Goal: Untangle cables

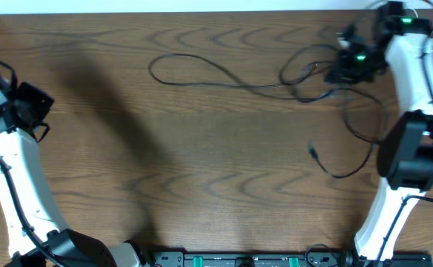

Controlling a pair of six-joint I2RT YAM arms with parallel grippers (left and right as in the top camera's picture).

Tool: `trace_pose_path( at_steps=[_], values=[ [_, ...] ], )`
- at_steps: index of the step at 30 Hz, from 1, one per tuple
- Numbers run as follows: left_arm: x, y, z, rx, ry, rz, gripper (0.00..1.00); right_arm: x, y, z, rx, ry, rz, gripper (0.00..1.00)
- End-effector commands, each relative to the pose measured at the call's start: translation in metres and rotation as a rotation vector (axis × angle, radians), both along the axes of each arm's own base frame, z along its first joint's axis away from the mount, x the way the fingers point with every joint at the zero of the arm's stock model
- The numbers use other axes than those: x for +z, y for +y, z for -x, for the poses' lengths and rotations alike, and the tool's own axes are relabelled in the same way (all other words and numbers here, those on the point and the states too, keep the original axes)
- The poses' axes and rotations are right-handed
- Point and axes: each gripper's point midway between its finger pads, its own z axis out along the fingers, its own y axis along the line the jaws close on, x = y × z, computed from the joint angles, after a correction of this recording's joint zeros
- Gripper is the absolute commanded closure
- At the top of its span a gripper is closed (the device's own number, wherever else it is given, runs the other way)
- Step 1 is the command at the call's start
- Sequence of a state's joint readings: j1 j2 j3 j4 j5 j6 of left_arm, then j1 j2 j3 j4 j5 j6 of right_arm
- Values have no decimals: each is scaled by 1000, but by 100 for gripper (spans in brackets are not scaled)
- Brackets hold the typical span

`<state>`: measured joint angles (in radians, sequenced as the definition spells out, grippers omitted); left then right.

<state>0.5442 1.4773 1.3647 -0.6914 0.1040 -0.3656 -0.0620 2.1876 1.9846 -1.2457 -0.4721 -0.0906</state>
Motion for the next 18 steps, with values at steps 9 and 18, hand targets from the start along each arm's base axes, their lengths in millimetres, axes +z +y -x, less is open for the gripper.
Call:
trace_pose_path(
  at_steps=[9,18],
  values=[
    [15,-129,-38,-573,-116,155,93,79,129,11,118,-209,-11,99],
    [12,-182,-26,-768,-100,262,75,74,163,26,172,-193,1,97]
  ],
)
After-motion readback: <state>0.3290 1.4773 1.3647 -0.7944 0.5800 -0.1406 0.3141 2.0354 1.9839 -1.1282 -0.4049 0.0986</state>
